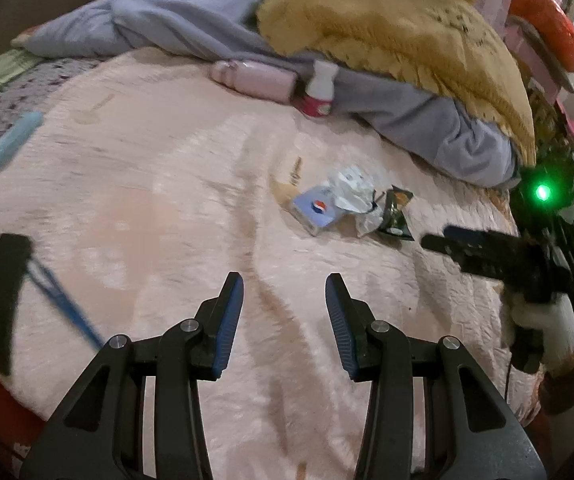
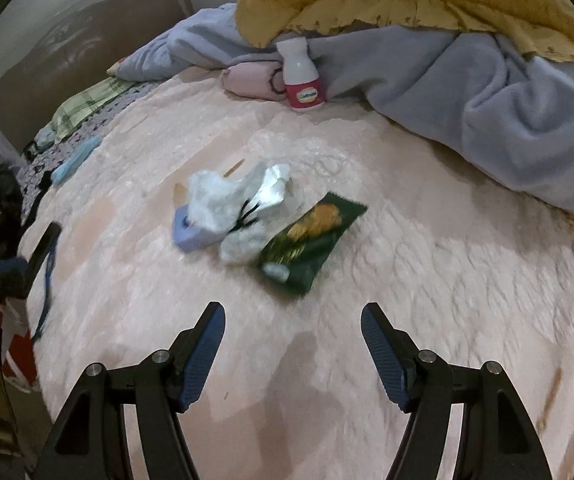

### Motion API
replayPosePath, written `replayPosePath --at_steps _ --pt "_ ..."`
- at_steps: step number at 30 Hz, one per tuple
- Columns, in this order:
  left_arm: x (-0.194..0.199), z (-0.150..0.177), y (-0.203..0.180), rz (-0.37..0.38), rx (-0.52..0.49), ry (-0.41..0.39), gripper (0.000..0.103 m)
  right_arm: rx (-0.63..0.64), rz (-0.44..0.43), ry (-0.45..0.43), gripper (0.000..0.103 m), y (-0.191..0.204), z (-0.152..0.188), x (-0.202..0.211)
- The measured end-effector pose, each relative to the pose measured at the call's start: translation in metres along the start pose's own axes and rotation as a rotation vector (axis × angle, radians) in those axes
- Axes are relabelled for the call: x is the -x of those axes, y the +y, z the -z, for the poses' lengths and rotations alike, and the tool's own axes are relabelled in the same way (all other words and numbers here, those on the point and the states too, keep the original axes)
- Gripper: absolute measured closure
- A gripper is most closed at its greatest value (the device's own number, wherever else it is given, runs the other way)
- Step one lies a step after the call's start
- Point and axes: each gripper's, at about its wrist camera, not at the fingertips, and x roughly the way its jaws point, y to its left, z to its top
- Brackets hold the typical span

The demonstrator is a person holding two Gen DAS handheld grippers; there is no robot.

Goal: Collect trash
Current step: 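Grasp the white tissue with the left tool while the right tool grasps the green cracker wrapper, then carry the tissue and cracker wrapper over the white bucket with both tools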

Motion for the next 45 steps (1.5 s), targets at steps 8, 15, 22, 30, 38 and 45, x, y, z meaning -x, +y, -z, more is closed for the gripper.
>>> replayPosePath --at_steps 8,15,22,30,38,45 --pt "-0.056 -0.027 -0.033 0.079 -0.036 0.042 0.062 -0.161 -0.125 -0.006 0.035 -0.027 -0.034 -0.043" --pt "-0.103 -0.051 -0.057 0.119 -0.015 0.054 0.054 -0.084 -0.088 0.017 0.073 -0.03 -0.026 -0.044" --pt "-0.149 -0.066 -0.087 0.122 -0.022 0.055 0.054 -0.048 -0.059 -0.029 0.075 -0.048 0.01 0.014" --pt "-0.181 -0.079 -0.112 0.084 -0.085 0.018 0.079 -0.052 -0.046 -0.056 0.075 -0.054 0.059 0.058" --pt "-0.131 -0.054 -0.113 0.219 -0.097 0.079 0.09 -0.13 -0.019 -0.097 0.075 -0.071 0.099 0.104" --pt "-0.045 -0.031 -0.147 0.25 -0.188 0.03 0.09 -0.163 0.029 -0.149 0.075 -0.078 0.136 0.156"
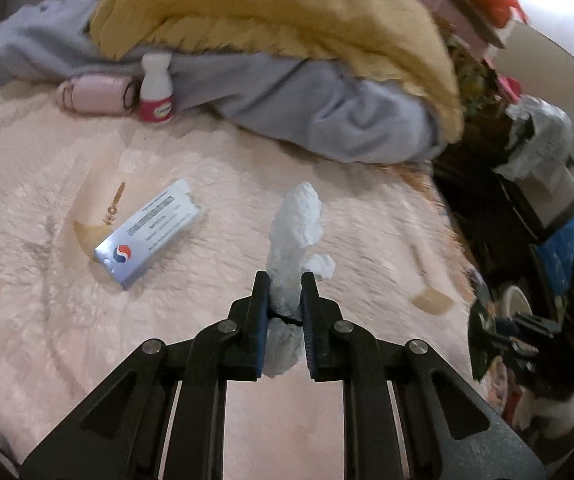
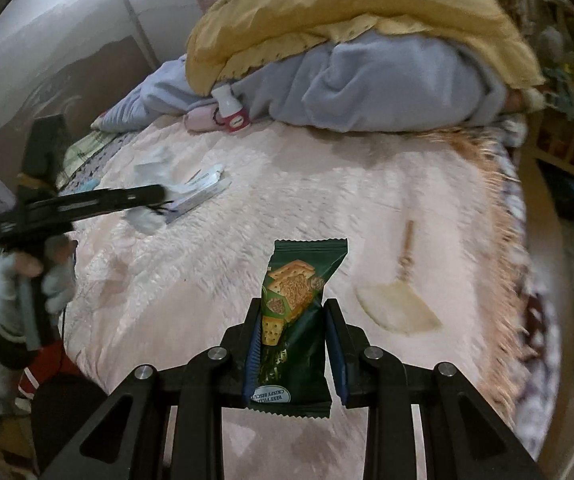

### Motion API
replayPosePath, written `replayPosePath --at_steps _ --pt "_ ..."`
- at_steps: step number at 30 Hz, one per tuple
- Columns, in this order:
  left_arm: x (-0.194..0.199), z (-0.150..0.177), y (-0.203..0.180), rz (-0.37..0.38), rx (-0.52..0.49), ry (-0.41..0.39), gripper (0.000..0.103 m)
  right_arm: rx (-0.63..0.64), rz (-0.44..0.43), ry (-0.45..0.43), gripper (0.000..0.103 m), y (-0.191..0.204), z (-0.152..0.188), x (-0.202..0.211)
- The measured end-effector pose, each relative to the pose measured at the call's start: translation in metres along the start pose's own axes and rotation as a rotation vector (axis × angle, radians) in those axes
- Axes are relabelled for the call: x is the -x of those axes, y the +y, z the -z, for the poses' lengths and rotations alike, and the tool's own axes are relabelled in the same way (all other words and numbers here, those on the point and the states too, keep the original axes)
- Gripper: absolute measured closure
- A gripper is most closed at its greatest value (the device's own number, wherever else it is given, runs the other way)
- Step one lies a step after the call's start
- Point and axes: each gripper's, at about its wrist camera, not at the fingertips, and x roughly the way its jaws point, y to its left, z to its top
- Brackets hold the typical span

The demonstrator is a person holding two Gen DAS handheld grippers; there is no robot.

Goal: Collect trash
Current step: 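Carry the tissue and cracker wrapper over the white bucket with both tools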

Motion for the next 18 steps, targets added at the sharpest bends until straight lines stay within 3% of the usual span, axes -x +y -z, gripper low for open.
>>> replayPosePath --at_steps 9,18 --pt "0.051 0.023 -0.096 0.043 -0.166 -0.044 0.09 -0.047 0.106 -0.054 0.075 -0.034 0.043 0.075" --pt "0.045 0.04 -0.187 0.105 -0.294 -0.025 0.09 -0.145 0.221 -0.092 0.075 -0.096 0.087 0.139"
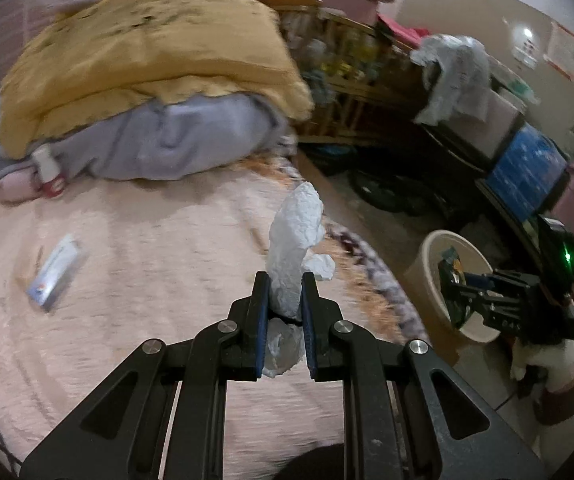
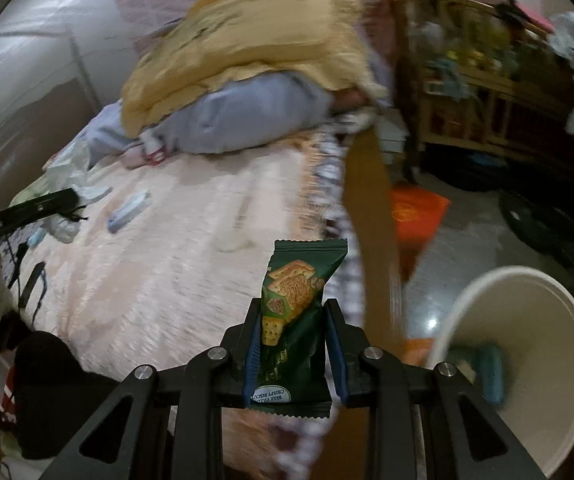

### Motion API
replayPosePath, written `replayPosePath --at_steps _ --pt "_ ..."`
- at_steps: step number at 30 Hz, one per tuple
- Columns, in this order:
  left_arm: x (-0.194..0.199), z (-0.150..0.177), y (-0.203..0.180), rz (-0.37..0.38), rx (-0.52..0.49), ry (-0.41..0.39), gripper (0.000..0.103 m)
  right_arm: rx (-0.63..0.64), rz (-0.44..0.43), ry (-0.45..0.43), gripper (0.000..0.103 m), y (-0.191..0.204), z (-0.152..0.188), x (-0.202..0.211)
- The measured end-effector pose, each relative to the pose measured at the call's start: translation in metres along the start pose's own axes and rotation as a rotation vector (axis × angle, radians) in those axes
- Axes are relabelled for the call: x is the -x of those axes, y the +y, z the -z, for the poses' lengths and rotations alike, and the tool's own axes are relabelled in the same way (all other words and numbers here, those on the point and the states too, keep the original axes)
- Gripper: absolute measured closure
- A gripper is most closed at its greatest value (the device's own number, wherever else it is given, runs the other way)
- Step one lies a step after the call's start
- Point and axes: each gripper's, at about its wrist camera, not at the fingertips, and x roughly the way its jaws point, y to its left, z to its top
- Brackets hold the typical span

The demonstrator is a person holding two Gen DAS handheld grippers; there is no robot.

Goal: Collect trash
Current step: 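Carry the tissue and cracker wrapper over the white bucket with both tools, then open both tools over the bucket, dropping the tissue and wrapper inside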

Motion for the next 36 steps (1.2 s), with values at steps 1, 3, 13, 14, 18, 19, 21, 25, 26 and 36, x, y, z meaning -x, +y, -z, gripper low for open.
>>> replayPosePath --at_steps 1,3,13,14,18,19,21,25,26,36 --pt "-0.004 0.0 -0.011 0.011 -0.014 0.008 0.09 -0.01 0.011 -0.002 0.075 -0.007 0.004 0.005" --pt "-0.011 -0.002 -0.028 0.034 -0.033 0.018 0.09 -0.036 0.03 -0.005 0.075 -0.024 0.011 0.012" --pt "-0.06 -0.007 -0.12 0.209 -0.088 0.085 0.09 -0.158 0.136 -0.022 0.075 -0.088 0.036 0.04" --pt "-0.065 -0.008 -0.128 0.226 -0.089 0.091 0.09 -0.169 0.144 -0.021 0.075 -0.094 0.037 0.041" --pt "-0.084 -0.011 -0.161 0.303 -0.088 0.112 0.09 -0.203 0.174 -0.016 0.075 -0.113 0.046 0.046" --pt "-0.089 -0.011 -0.167 0.315 -0.084 0.117 0.09 -0.212 0.179 -0.015 0.075 -0.116 0.048 0.046" --pt "-0.099 -0.013 -0.178 0.344 -0.071 0.132 0.09 -0.228 0.192 -0.01 0.075 -0.124 0.052 0.047" --pt "-0.12 -0.013 -0.203 0.41 -0.047 0.152 0.09 -0.246 0.221 -0.005 0.075 -0.137 0.058 0.051" --pt "-0.125 -0.012 -0.208 0.429 -0.037 0.159 0.09 -0.252 0.226 -0.004 0.075 -0.141 0.059 0.052" --pt "-0.16 -0.006 -0.218 0.483 0.043 0.214 0.048 -0.298 0.318 -0.012 0.056 -0.162 0.064 0.055"
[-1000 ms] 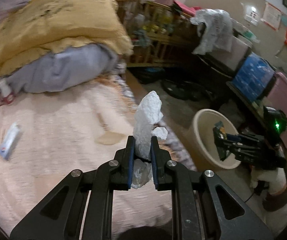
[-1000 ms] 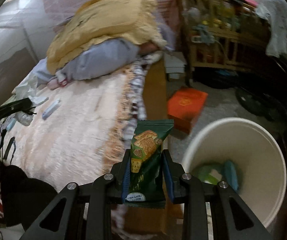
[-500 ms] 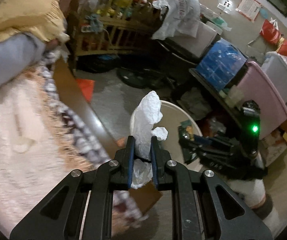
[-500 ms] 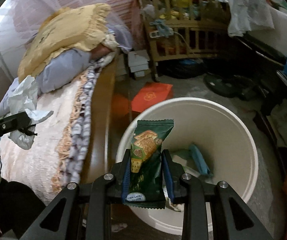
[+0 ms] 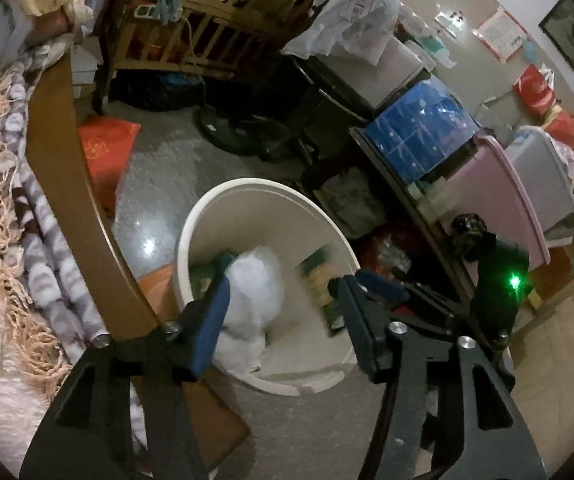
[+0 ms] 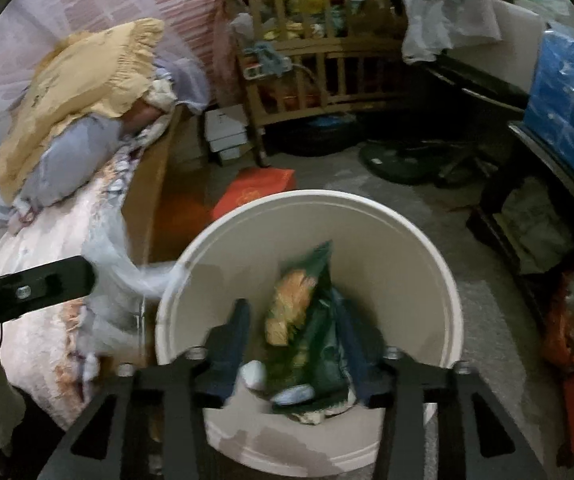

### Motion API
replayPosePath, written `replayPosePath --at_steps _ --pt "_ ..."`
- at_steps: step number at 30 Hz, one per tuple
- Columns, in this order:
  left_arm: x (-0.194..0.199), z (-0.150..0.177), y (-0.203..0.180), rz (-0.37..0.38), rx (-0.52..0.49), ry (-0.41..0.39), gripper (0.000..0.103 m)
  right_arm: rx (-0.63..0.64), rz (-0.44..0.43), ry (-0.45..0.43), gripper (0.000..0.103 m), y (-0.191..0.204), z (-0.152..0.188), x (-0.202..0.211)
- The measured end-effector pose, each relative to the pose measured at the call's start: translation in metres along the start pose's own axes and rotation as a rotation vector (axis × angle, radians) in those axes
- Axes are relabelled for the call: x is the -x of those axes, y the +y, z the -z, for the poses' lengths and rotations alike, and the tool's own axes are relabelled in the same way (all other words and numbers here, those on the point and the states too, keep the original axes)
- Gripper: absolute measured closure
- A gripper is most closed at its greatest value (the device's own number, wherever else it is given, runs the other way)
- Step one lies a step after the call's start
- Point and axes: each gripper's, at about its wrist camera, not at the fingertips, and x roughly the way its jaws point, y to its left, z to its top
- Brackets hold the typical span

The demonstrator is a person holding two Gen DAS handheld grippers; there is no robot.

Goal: Collect trash
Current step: 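Open both tools over the bucket, dropping the tissue and wrapper inside, then move the left tool back to the bed toward the blue-white medicine box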

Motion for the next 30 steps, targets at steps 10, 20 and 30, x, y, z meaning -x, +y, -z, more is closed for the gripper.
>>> replayPosePath --at_steps 10,20,30 --pt "0.075 -0.001 0.034 -0.184 0.02 -0.103 0.048 0.076 -0.124 0.019 0.056 0.052 -0.003 -0.008" --pt "0.171 0.011 0.109 -0.459 0.096 -0.244 0.048 0.244 -0.295 0.024 0.051 0.165 -0.018 -0.023" --pt "0.248 0.037 0.198 -0.666 0.211 -0.298 0.048 0.425 -0.404 0.063 0.048 0.284 -0.019 -0.047"
